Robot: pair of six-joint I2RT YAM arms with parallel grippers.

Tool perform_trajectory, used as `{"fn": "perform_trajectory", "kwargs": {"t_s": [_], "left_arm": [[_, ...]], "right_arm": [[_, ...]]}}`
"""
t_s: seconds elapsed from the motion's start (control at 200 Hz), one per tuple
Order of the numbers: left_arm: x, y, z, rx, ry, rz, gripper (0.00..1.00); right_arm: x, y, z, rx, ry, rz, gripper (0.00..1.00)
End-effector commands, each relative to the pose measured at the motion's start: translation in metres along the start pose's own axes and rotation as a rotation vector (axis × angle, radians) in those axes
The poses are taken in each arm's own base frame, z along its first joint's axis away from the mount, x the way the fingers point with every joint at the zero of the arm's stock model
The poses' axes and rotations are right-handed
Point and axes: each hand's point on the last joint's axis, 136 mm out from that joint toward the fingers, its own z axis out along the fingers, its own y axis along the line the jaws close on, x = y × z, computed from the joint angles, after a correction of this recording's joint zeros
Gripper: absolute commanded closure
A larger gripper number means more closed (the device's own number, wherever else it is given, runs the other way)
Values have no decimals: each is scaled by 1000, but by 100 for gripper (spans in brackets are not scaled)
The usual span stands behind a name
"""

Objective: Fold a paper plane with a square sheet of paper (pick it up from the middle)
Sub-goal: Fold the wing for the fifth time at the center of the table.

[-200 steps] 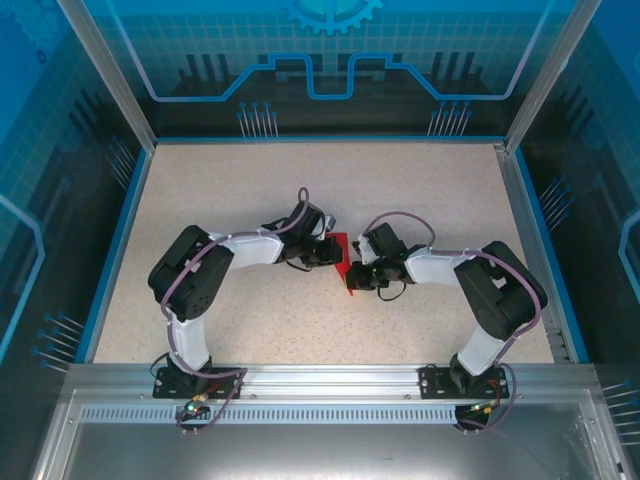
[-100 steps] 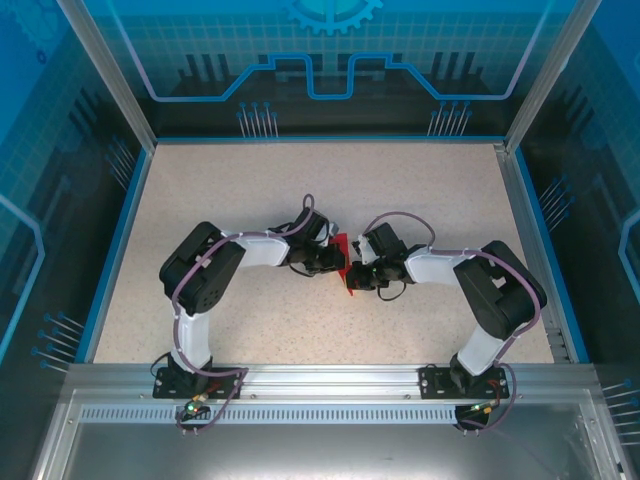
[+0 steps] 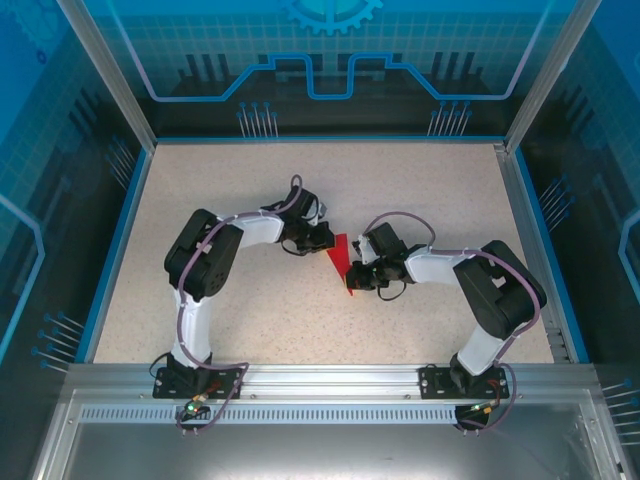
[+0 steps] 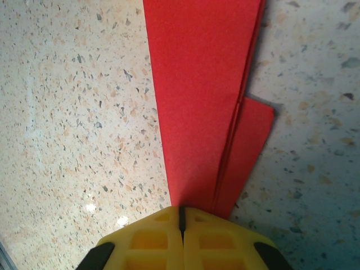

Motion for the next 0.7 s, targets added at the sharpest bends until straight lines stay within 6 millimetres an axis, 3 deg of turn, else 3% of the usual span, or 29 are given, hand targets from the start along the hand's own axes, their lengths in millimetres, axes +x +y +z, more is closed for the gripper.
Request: {"fn": "perform_trajectory", "kwargs": {"t_s": [0.0, 0.225, 0.32, 0.44, 0.48, 0.575, 0.695], "left_arm": [[-34, 60, -7, -136, -63, -58, 87], [-60, 65, -23, -113, -98, -62, 85], [-68, 52, -36, -95, -125, -38, 83], [-69, 33, -61, -72, -165, -25, 79], [-66, 27, -71, -68, -179, -26, 76], [-53, 22, -89, -126, -192, -45, 67], [-29, 17, -98, -220, -186, -40, 62]], "right_arm": [[80, -62, 7, 222, 247, 123, 95], [69, -49, 4, 179, 219, 111, 95], [53, -31, 1, 115, 168, 94, 94], [18, 7, -18, 26, 47, 40, 88], [6, 19, -28, -1, 1, 21, 83], [-21, 45, -61, -45, -146, -16, 60], [-37, 38, -98, 50, -301, 8, 42]]}}
